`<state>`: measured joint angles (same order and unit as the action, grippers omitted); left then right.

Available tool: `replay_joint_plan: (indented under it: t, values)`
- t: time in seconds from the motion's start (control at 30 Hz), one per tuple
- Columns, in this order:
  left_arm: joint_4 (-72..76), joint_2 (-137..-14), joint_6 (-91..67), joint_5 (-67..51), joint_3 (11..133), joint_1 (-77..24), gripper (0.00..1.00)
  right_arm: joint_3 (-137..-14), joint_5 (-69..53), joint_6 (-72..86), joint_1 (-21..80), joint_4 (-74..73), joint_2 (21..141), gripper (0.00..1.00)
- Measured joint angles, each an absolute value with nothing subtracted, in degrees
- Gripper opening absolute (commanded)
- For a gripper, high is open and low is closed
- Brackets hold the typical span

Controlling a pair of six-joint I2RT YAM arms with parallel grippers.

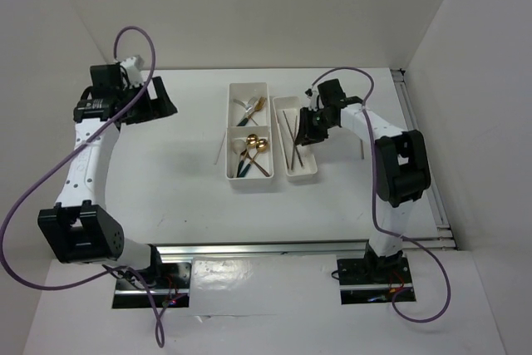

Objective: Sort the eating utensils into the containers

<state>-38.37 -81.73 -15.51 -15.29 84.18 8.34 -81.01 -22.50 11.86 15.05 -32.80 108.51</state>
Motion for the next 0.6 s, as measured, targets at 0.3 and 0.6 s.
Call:
replay_joint_plan:
  t: [0.3,0.6]
  values:
    - [-35.73,-83.2,-6.94,-15.14,73.43,-3.55,0.89,-85.58,-22.48,9.26,15.14,-32.86,108.95,0.46]
    - [-27.83,-89.25,-3.25,-9.04,63.86,-11.75,0.54,-92.97,-21.41,4.27,8.84,-32.88,105.69,0.43]
